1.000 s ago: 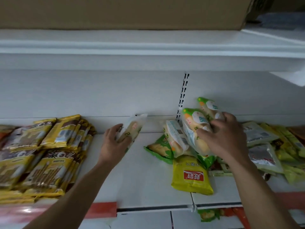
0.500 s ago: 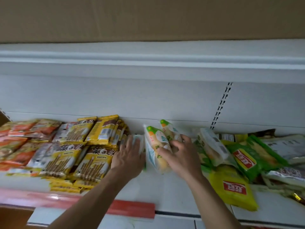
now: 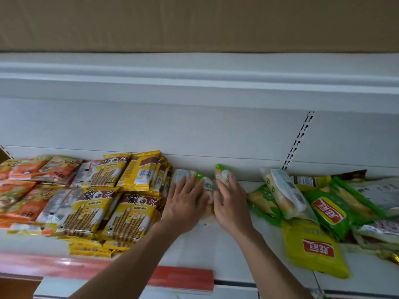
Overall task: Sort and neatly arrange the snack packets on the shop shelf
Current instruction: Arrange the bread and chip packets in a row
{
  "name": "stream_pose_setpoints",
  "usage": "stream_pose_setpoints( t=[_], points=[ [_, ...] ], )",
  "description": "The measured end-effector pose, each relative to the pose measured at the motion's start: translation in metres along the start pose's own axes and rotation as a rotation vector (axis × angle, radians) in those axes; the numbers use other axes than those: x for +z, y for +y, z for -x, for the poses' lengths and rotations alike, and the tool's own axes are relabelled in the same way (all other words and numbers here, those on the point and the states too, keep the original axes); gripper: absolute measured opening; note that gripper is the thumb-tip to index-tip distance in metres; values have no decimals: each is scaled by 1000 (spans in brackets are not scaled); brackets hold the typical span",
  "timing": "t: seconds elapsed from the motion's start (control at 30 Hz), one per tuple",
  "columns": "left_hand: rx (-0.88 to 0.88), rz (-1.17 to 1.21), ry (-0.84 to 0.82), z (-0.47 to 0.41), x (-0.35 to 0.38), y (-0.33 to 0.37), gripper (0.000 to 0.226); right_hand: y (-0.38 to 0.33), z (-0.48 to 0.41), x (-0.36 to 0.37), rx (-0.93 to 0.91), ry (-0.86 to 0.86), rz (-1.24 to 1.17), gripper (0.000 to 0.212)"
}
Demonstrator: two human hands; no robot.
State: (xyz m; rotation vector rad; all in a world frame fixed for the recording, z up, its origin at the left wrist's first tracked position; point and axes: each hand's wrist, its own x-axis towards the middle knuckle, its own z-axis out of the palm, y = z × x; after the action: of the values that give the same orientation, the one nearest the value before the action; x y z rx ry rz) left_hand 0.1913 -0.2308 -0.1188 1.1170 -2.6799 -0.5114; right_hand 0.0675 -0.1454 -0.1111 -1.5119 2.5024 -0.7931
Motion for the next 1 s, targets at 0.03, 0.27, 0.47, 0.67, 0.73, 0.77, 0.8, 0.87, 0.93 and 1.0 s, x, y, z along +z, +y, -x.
stream_pose_setpoints(
  t=[0.03,0.27,0.47,0.67,0.73,0.77,0.8,0.87,0.93,1.0],
  points=[
    [6,-56,-37,-3,-1,-4,55,2,0,-1,-8,6,31,48],
    [-29,-166,-114,-28,-13,-8,52,1,-3,-5,-51,15,-92,48],
    [-22,-244,-96,-26,4,0,58,5,-6,9,-24,-6,72,54],
    [-11,-306,-99,-32,11,-8,63,2,-8,22,-17,-18,240,56],
    [-11,-305,-138,-36,9,-9,60,1,-12,17,-14,-75,244,57],
    [-13,-299,-160,-37,6,-8,57,0,-14,11,-20,-111,222,58],
    [-20,-293,-170,-38,2,-7,55,-1,-16,2,-31,-137,194,57],
    [-36,-295,-133,-40,-8,-1,52,0,-21,-22,-59,-84,130,48],
    [-21,-251,-38,-42,-13,11,54,10,-24,-50,-22,47,142,41],
    [76,-128,32,-42,-13,29,58,29,-25,-75,85,102,232,47]
  ],
)
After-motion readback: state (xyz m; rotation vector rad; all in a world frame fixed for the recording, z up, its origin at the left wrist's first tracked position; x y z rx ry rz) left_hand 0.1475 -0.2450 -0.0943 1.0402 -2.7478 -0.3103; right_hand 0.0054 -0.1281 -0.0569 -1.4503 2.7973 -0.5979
